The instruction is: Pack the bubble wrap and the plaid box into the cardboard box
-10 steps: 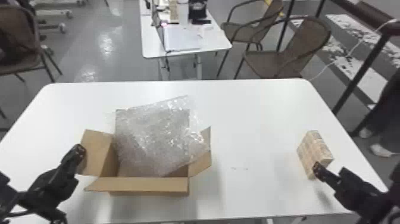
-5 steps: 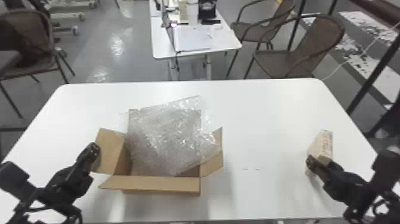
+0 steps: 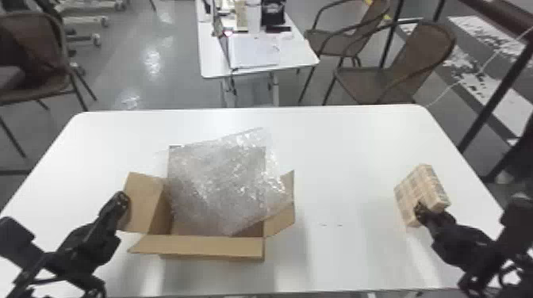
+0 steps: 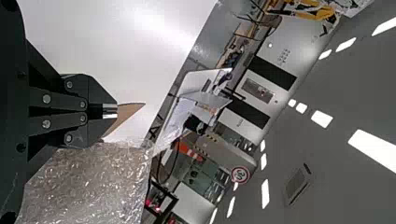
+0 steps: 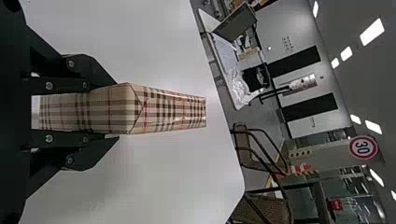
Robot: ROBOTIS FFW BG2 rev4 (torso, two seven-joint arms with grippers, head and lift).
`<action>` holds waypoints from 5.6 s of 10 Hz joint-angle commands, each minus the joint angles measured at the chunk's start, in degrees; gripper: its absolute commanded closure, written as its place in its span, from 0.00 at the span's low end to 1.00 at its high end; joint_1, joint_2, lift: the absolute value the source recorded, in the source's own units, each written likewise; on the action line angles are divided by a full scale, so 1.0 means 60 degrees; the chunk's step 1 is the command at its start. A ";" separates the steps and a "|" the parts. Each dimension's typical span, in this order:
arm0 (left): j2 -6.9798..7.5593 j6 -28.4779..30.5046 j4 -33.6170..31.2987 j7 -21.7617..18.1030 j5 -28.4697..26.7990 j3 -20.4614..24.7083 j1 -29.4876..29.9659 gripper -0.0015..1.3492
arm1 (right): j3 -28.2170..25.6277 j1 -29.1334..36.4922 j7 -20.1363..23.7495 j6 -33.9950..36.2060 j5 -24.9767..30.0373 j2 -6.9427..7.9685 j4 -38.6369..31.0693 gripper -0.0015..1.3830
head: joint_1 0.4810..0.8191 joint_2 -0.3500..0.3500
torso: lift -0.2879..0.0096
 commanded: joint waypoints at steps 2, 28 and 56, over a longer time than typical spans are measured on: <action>-0.0025 0.0002 0.0001 0.0000 0.0000 0.0000 0.0015 0.86 | 0.0610 -0.0327 0.0009 0.1187 -0.0965 -0.0293 -0.1307 0.93 | 0.63 0.56 | 0.57; -0.0025 0.0295 0.0265 -0.0014 -0.0278 -0.0454 -0.0469 0.86 | 0.4140 -0.5396 0.1577 0.6417 -0.7601 -0.1260 0.3234 0.11 | 0.63 1.00 | 0.57; -0.0025 -0.8611 0.2843 0.7866 -0.0733 -0.2358 -0.0644 0.86 | 0.1562 0.0537 0.0947 -0.3881 0.1628 -0.0396 0.0626 0.11 | 0.63 0.89 | 0.57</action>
